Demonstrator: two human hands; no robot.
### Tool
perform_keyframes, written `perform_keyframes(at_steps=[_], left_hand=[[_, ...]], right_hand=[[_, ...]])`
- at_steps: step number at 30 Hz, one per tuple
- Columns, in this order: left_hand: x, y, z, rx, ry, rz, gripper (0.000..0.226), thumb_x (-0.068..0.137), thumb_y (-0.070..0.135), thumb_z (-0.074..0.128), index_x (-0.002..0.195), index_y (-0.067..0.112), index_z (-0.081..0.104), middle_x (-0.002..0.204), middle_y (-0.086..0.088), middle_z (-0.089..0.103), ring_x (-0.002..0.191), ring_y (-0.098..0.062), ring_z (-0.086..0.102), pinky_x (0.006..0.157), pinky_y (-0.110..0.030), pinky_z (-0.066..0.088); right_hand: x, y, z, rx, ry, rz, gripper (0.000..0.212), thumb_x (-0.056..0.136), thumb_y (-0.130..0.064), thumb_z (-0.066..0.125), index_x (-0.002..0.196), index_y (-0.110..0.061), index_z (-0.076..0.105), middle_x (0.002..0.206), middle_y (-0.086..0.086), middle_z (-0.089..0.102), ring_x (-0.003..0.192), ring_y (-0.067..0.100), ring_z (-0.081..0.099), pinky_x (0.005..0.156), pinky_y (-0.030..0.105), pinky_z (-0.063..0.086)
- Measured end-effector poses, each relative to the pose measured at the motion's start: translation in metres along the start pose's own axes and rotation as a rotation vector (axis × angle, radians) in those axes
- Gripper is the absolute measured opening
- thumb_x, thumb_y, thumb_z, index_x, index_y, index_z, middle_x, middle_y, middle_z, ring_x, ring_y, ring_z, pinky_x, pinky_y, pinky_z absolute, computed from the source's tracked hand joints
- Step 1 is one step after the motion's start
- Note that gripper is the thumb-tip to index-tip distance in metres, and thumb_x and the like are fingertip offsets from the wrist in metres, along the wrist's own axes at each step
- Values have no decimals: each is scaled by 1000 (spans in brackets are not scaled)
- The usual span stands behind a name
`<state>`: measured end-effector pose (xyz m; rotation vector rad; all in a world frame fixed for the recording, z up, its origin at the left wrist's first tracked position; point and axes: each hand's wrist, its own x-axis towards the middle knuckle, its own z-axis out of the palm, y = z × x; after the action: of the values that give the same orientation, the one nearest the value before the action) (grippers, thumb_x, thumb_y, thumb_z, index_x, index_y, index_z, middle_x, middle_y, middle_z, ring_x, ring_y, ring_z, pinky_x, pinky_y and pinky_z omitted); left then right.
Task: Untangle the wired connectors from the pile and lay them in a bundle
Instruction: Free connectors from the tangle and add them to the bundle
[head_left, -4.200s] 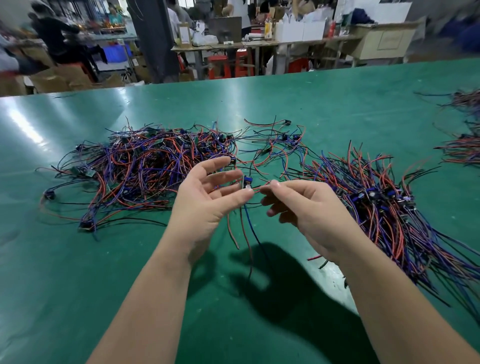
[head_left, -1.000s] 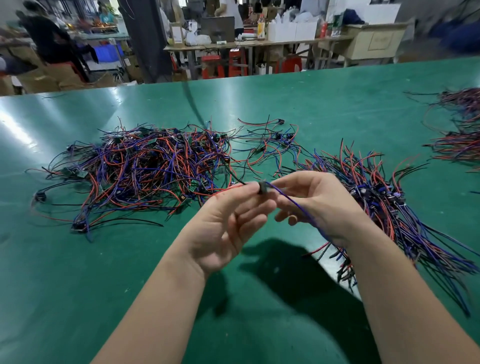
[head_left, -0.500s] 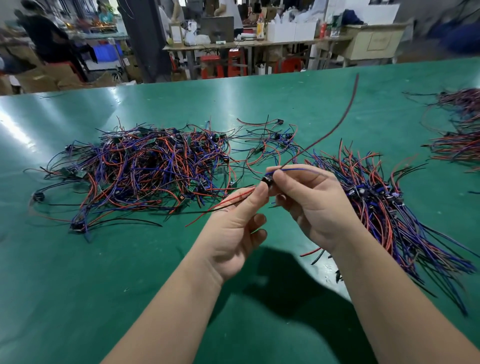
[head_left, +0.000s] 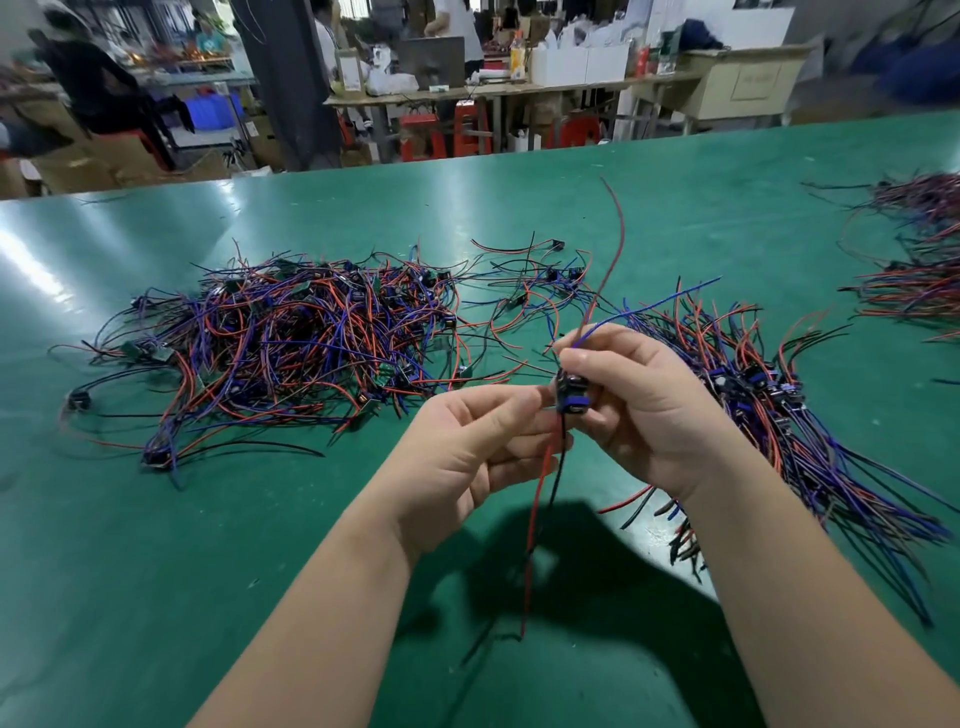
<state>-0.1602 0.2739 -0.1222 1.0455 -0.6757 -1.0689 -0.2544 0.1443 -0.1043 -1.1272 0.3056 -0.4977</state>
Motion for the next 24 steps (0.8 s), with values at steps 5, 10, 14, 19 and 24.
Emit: perform_keyframes(at_steps=[5, 10, 14, 19, 24], left_hand=[[3, -9, 5, 78, 164, -24, 22, 59, 29, 75, 76, 16, 78, 77, -4, 74, 65, -11, 69, 59, -21, 54], [3, -12, 6, 193, 187, -77, 18, 60, 22, 78, 71, 9, 73, 68, -7, 71, 57, -11, 66, 54, -19, 53], [0, -14, 9, 404, 98, -181, 10, 75, 11, 77, 71, 13, 69, 63, -4, 70, 54, -8, 63, 48, -14, 45], [-2, -17, 8, 607, 16, -291, 11, 74, 13, 80, 70, 14, 70, 55, 4, 66, 46, -2, 55, 46, -11, 42], [-3, -20, 9, 700, -21, -334, 15, 74, 16, 81, 65, 16, 70, 56, 3, 67, 47, -4, 56, 46, -12, 43]], right_hand=[[4, 6, -7, -188, 1, 42, 10, 56, -20, 74, 62, -15, 67, 56, -2, 60, 47, 8, 49, 47, 16, 35], [6, 10, -9, -328, 133, -36, 15, 66, -19, 76, 69, -12, 62, 52, -4, 59, 44, 5, 50, 42, 13, 34], [9, 6, -14, -300, 298, -147, 13, 78, -5, 72, 71, -12, 63, 54, -3, 65, 48, 7, 61, 42, 13, 38], [8, -6, -28, -280, 492, -290, 15, 78, -11, 75, 68, -14, 64, 52, -6, 65, 47, 3, 60, 41, 13, 41], [8, -13, -38, -265, 525, -212, 16, 79, -12, 75, 69, -12, 62, 48, -6, 61, 42, 2, 55, 39, 14, 40]])
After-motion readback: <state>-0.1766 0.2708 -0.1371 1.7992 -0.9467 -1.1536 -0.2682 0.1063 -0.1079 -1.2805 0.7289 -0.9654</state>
